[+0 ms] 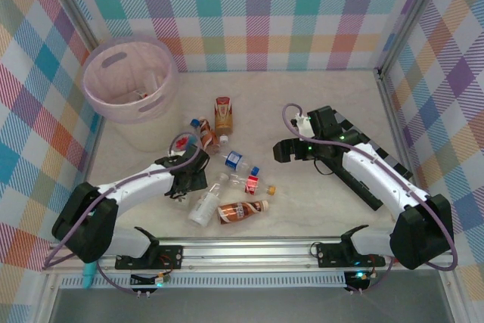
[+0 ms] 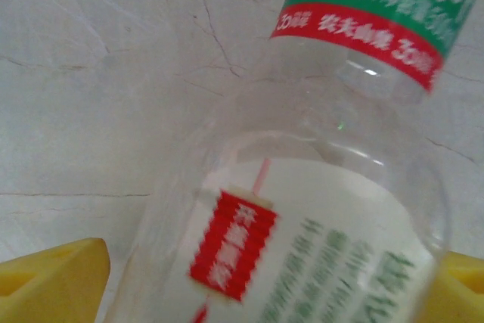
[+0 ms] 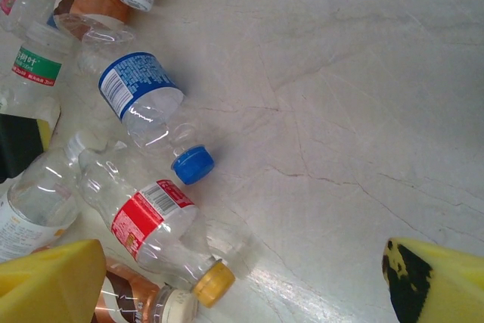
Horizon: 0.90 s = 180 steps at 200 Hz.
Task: Put the plastic bottles in the bin
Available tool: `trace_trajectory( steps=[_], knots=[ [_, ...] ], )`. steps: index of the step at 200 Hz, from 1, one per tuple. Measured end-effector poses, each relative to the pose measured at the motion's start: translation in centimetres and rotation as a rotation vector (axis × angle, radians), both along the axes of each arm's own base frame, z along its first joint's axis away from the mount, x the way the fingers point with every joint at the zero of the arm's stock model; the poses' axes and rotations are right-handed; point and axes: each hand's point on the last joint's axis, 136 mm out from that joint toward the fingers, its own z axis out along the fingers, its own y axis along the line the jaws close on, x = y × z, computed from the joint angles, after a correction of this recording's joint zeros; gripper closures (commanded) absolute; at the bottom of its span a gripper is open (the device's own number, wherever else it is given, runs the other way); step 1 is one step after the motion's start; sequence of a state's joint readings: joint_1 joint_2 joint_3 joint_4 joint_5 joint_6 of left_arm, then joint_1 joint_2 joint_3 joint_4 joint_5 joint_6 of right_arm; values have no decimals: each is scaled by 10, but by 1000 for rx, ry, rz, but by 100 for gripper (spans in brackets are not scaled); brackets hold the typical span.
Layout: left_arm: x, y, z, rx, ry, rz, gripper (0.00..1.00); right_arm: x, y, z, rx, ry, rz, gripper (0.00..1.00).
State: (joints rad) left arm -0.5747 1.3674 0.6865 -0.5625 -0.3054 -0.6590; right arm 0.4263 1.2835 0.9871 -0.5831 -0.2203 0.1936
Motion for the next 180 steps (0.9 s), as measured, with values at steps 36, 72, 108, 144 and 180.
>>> trace_trajectory(
  steps=[36, 72, 108, 144, 180],
  knots=[
    [1, -2, -4, 2, 9, -6, 28, -1, -1, -3, -3, 6, 0, 6],
    [8, -8, 19, 10, 6, -51, 38, -1, -1, -3, -5, 5, -2, 6],
    [25, -22, 59, -13, -50, -100, 41, 0, -1, -3, -4, 4, -2, 6],
    [32, -36, 95, -34, -74, -178, 46, 1, 0, -4, -5, 6, -2, 6],
    [33, -49, 135, -77, -102, -276, 52, 1, 0, -4, -5, 5, -2, 6]
  ],
)
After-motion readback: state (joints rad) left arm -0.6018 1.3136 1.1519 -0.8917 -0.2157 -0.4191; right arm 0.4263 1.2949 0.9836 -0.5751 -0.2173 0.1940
